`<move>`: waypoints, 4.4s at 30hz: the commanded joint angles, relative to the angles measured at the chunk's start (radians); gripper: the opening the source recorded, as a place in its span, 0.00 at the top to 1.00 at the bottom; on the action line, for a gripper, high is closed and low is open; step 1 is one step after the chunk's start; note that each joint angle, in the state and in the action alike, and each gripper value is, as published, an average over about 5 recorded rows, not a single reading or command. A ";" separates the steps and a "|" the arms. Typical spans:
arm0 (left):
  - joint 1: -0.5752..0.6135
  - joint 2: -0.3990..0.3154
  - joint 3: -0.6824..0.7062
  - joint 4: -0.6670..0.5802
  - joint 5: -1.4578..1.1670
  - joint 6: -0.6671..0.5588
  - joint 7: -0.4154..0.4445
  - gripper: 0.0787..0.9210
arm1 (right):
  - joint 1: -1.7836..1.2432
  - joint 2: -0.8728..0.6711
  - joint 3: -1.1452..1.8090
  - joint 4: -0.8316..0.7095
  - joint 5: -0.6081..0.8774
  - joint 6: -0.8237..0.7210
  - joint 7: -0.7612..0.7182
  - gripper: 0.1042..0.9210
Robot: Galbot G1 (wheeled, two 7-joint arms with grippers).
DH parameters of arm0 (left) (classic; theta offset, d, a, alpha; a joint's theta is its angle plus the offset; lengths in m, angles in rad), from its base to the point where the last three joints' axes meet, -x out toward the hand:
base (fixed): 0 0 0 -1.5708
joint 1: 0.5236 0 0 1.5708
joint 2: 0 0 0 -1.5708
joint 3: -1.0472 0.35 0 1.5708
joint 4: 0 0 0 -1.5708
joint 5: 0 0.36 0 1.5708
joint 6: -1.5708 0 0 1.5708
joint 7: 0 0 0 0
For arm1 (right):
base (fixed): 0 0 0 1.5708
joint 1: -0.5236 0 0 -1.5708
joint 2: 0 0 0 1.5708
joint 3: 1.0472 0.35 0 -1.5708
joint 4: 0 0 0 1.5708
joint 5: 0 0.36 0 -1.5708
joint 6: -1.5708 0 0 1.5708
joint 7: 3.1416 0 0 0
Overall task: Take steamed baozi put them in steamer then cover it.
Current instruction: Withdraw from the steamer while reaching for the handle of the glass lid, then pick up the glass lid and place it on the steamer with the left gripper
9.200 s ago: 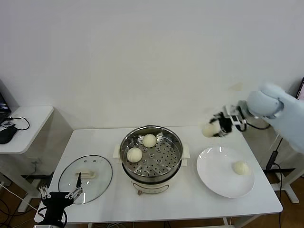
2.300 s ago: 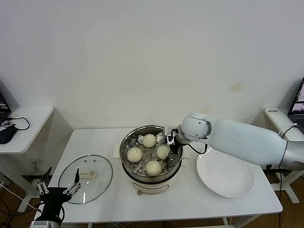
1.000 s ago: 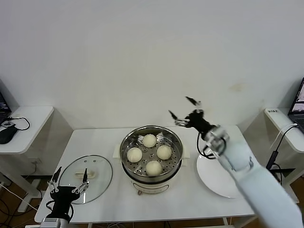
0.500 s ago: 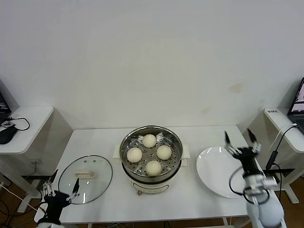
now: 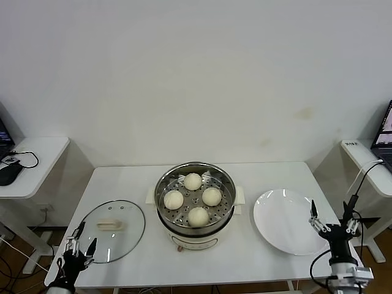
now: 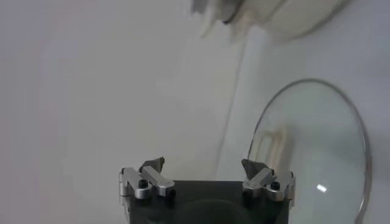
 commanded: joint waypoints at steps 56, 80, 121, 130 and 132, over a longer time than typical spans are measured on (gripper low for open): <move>-0.511 0.063 0.205 0.560 0.204 -0.082 -0.038 0.59 | -0.115 0.080 0.030 0.043 -0.055 0.026 -0.006 0.12; -0.324 -0.041 0.089 0.265 0.173 0.027 -0.219 0.94 | -0.124 0.085 0.024 0.060 -0.064 0.030 -0.009 0.12; -0.468 0.083 0.561 -0.336 0.182 0.498 0.318 0.94 | -0.075 0.096 -0.104 0.027 -0.236 0.013 0.047 0.12; -0.511 -0.170 0.649 -0.205 0.371 0.525 0.380 0.94 | -0.046 0.126 -0.166 0.008 -0.311 0.001 0.062 0.12; -0.525 -0.235 0.658 -0.166 0.423 0.525 0.388 0.94 | -0.044 0.123 -0.171 0.005 -0.313 0.001 0.063 0.12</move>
